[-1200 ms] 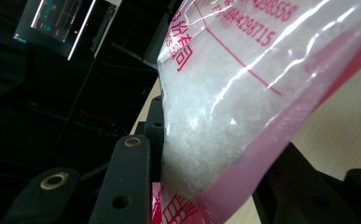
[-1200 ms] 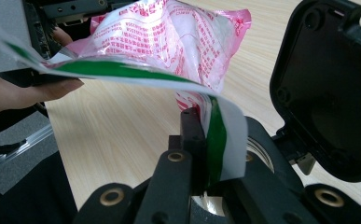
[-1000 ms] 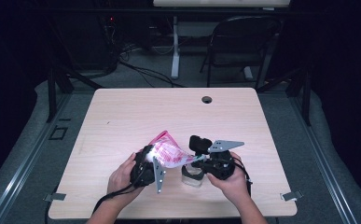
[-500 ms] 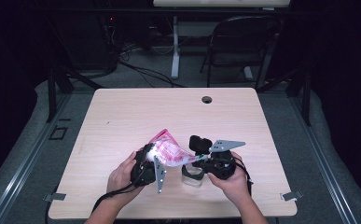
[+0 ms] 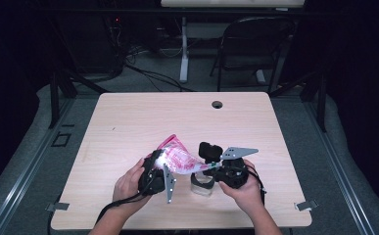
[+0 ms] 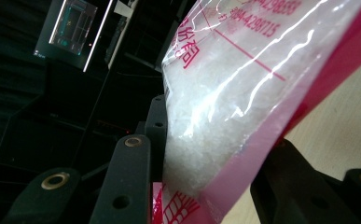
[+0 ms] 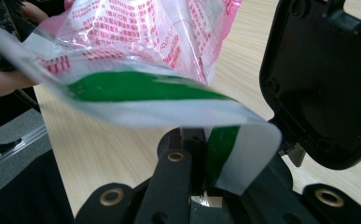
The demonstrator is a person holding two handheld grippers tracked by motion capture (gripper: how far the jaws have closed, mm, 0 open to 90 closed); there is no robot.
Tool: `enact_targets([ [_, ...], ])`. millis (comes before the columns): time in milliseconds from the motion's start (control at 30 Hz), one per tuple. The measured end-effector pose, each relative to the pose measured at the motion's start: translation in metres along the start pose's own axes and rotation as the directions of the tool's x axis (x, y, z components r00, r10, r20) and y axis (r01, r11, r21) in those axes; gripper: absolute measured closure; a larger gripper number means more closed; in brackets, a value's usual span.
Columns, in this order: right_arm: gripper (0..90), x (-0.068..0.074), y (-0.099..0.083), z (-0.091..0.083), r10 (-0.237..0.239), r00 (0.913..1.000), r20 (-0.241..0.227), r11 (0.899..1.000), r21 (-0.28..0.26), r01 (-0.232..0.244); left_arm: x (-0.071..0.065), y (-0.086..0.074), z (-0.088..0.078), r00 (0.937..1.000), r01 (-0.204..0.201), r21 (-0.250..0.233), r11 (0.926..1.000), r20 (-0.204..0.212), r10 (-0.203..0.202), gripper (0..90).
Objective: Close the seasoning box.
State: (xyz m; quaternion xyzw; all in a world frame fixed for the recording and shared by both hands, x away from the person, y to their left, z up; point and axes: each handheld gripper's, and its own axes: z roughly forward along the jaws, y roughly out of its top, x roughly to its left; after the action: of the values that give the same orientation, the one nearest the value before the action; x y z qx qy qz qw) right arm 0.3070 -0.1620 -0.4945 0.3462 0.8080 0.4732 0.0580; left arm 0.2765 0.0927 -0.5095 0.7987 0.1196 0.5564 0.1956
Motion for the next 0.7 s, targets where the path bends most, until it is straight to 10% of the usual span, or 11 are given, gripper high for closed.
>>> enact_targets([
  [700, 90.0, -0.0003, -0.0044, 0.0023, -0.004, 0.9996, 0.028, 1.0, 0.013, 0.004, 0.0012, 0.0068, -0.0053, 0.9985, -0.05, -0.004, 0.9987, -0.021, 0.05, 68.3],
])
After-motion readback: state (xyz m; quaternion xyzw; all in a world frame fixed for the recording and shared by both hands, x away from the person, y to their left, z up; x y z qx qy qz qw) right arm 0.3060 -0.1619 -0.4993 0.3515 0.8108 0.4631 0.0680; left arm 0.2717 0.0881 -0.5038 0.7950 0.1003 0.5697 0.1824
